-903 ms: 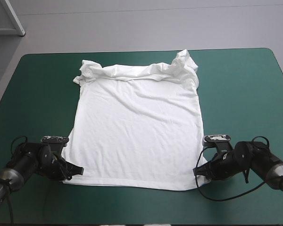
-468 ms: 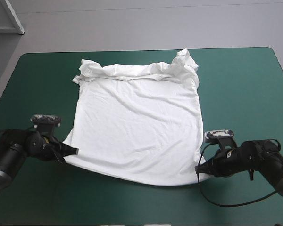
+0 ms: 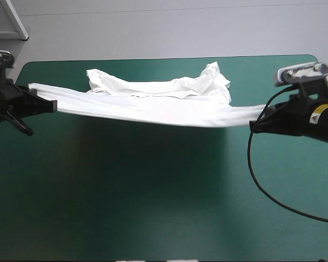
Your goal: Fold the cloth
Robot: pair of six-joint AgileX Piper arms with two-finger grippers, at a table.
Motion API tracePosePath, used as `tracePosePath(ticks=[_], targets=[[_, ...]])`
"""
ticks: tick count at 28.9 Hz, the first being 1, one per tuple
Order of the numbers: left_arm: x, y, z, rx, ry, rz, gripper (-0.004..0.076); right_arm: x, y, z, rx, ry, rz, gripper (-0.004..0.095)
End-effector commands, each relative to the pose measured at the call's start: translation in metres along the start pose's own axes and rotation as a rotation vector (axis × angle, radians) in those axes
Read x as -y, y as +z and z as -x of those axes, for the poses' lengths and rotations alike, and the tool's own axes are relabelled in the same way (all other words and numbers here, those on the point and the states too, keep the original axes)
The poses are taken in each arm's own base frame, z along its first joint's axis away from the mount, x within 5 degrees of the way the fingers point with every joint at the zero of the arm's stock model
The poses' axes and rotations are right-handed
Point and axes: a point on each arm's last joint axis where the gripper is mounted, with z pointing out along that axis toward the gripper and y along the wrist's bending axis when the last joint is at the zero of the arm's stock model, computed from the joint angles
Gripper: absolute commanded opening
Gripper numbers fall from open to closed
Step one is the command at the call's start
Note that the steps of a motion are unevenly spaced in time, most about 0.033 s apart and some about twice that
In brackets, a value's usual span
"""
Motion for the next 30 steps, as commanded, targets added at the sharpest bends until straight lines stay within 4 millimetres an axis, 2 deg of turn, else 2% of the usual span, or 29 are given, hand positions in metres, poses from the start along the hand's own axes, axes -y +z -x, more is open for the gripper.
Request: tracePosePath(ticks=[1, 5, 8, 12, 14, 19, 25, 29, 30], targets=[[-0.006, -0.05, 0.031, 0.206, 0.036, 0.027, -0.0008, 0.002, -0.039, 0.033, 0.175, -0.012, -0.041, -0.0018], [-0.01, -0.075, 0.052, 0.301, 0.047, 0.048, -0.0008, 0.003, -0.062, 0.06, 0.272, -0.013, -0.06, -0.0016], [-0.012, -0.08, 0.064, 0.337, 0.043, 0.055, -0.0008, 0.002, -0.073, 0.079, 0.356, -0.014, -0.062, -0.0016], [-0.014, -0.087, 0.082, 0.448, 0.038, 0.066, -0.0008, 0.003, -0.099, 0.102, 0.511, -0.024, -0.089, -0.0016], [-0.015, -0.098, 0.09, 0.544, 0.035, 0.078, -0.0008, 0.002, -0.119, 0.108, 0.613, -0.024, -0.086, -0.0016], [-0.018, -0.134, 0.098, 0.754, 0.033, 0.105, -0.0008, 0.002, -0.164, 0.107, 0.795, -0.017, -0.081, -0.0016], [-0.02, -0.184, 0.089, 0.906, 0.057, 0.146, -0.0008, 0.002, -0.203, 0.091, 0.905, -0.027, -0.082, -0.0014], [-0.021, -0.203, 0.082, 0.965, 0.059, 0.163, -0.0008, 0.002, -0.232, 0.079, 1.016, -0.03, -0.08, -0.0013], [-0.022, -0.209, 0.08, 0.982, 0.064, 0.172, -0.0008, 0.002, -0.244, 0.074, 1.072, -0.035, -0.079, -0.0013]])
